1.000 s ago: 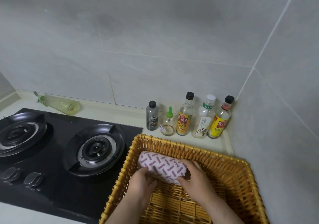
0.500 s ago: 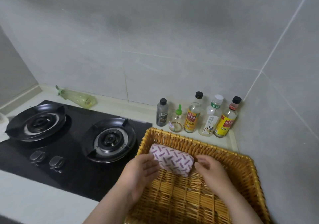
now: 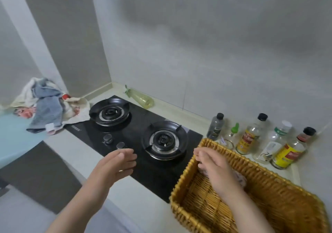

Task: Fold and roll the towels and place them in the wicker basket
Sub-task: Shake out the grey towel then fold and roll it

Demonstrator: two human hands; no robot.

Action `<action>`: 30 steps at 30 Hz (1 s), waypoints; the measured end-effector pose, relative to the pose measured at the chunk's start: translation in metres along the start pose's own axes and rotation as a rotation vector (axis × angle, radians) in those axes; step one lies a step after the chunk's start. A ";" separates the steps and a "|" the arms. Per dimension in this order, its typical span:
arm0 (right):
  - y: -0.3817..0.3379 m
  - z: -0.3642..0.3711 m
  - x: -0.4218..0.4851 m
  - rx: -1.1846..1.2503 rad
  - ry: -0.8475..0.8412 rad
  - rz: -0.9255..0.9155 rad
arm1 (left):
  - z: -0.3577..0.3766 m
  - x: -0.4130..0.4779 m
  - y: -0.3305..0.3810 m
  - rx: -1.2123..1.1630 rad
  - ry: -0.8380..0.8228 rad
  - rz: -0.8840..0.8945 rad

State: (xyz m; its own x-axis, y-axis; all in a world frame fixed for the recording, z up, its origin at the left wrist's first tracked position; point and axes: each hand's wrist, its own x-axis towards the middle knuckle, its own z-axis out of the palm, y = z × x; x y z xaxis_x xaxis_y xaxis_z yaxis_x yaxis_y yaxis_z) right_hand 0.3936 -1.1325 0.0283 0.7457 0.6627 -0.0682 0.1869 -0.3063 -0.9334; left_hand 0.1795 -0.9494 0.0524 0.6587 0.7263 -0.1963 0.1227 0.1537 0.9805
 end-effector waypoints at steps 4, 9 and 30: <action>-0.043 0.070 0.002 0.029 -0.128 -0.056 | -0.085 -0.023 0.003 0.178 0.044 0.109; -0.101 0.170 -0.013 0.099 -0.231 -0.116 | -0.189 -0.063 0.009 0.241 0.163 0.145; -0.210 0.469 -0.034 -0.004 -0.485 -0.226 | -0.480 -0.107 -0.017 0.088 0.447 0.236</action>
State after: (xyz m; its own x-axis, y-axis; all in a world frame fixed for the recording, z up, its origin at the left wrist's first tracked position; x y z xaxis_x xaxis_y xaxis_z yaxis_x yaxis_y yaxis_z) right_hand 0.0290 -0.7704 0.0613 0.3054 0.9520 -0.0213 0.3115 -0.1210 -0.9425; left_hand -0.2492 -0.7087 0.0512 0.2968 0.9529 0.0630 0.0837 -0.0916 0.9923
